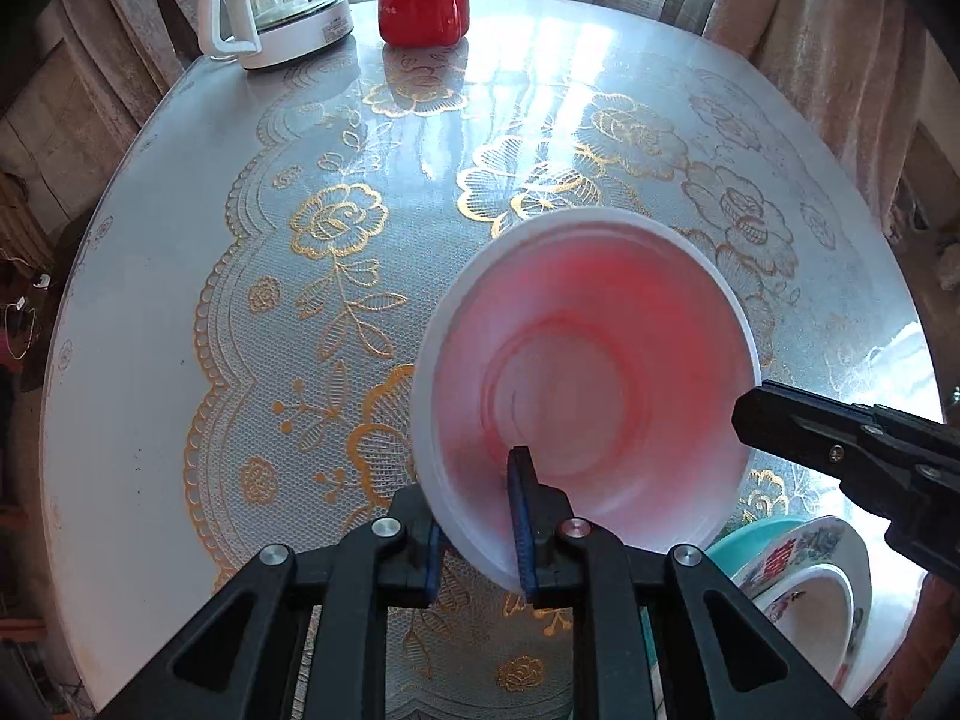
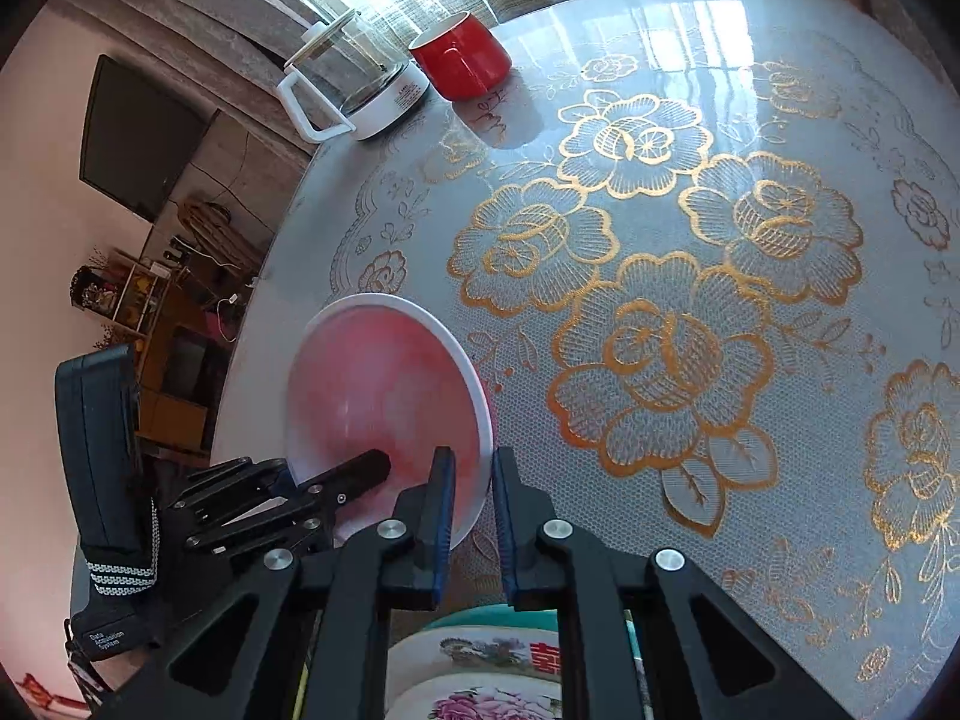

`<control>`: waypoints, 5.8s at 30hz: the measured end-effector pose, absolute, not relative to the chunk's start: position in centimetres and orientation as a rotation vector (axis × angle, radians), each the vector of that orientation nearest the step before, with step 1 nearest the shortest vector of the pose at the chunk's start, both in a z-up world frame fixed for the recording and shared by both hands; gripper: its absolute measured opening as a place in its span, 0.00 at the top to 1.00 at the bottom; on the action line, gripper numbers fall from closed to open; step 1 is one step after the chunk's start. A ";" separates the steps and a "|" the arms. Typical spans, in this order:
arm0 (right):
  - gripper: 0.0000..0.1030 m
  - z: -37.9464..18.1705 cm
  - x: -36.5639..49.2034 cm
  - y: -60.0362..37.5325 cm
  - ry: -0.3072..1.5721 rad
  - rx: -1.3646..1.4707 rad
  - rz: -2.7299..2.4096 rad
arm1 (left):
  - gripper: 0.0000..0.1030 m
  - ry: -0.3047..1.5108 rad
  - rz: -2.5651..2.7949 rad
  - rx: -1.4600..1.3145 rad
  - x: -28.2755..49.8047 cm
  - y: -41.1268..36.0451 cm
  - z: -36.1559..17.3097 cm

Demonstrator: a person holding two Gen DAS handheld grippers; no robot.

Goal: Organize plates and bowls
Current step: 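Lift and carry the red bowl with both grippers over the steel basin, then lower the red bowl into the steel basin onto the yellow bowl and open both grippers, then close both grippers on the steel basin rim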

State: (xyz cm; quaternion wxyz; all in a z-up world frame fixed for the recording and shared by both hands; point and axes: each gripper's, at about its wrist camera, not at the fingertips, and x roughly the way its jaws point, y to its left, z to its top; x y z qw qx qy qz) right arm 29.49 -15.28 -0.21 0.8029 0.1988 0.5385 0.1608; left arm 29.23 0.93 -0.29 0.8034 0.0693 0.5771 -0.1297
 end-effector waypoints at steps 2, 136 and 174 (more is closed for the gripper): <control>0.87 -0.5 29.3 -15.6 1.152 0.410 0.322 | 0.81 1.238 -0.270 0.140 29.4 0.6 -0.7; 0.80 -0.1 10.4 0.5 1.026 0.109 0.345 | 0.83 1.062 -0.289 -0.017 13.3 15.2 0.6; 0.77 1.1 7.7 -5.0 0.976 0.239 0.370 | 0.65 0.932 -0.118 -0.006 8.9 13.3 4.0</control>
